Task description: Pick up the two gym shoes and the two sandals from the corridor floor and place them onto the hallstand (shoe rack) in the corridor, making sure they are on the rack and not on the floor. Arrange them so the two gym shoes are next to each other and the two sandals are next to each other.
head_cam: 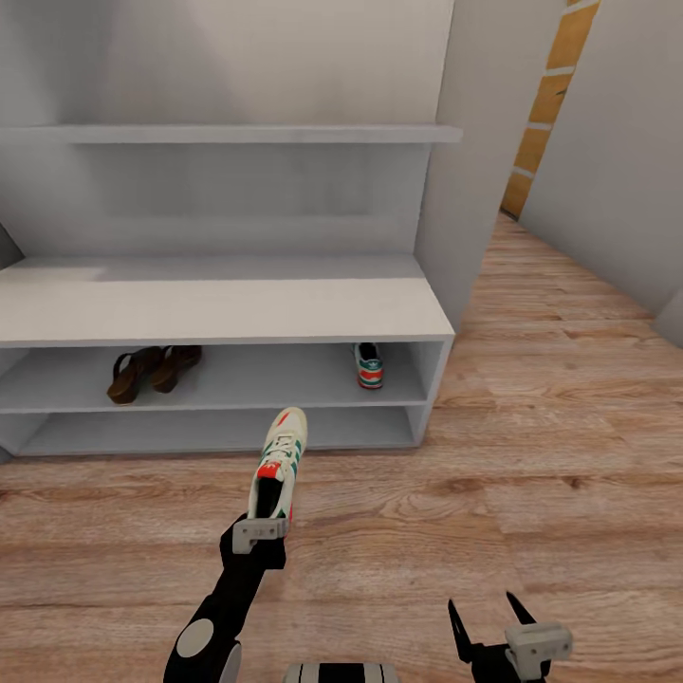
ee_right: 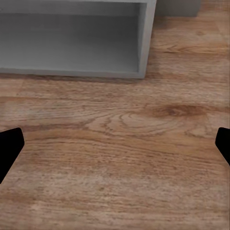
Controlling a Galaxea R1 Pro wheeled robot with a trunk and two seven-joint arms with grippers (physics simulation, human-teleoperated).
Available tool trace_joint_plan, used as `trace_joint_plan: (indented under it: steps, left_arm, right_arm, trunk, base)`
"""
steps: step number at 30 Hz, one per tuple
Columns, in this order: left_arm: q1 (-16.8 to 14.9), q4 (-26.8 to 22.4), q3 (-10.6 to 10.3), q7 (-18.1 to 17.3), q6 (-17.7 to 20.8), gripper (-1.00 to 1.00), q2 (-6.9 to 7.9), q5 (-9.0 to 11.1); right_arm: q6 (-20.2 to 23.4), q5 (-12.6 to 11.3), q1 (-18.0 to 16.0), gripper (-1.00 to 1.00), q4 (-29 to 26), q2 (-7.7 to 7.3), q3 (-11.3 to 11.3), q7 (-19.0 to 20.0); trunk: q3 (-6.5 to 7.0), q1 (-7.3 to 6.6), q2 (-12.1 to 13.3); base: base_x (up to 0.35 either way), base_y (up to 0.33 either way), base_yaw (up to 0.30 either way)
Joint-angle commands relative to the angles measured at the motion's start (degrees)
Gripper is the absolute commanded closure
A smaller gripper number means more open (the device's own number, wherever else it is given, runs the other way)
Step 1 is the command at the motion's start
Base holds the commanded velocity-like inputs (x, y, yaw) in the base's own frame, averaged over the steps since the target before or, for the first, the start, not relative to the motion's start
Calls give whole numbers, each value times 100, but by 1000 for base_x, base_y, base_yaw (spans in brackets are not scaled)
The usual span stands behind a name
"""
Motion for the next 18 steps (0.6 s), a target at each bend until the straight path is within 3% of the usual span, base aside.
trace_joint_plan:
  steps: [1,11,18]
  left_arm:
    - [0,0,0,1,2,100,0,-2]
    - [0,0,-5,1,2,100,0,-2]
    - [0,0,-4,1,4,100,0,2]
  right_arm:
    - [0,2,-14,-100,5,-8,-6,5]
    - [11,-22,-135,-100,-53,-40,-22,34]
    - [24,-51,-160,-100,-458,-53,-2,394]
  trunk:
    - [0,0,0]
    - [0,0,0]
    - [0,0,0]
  base:
    - [0,-9,0]
    - [0,-4,0]
    - [0,-1,0]
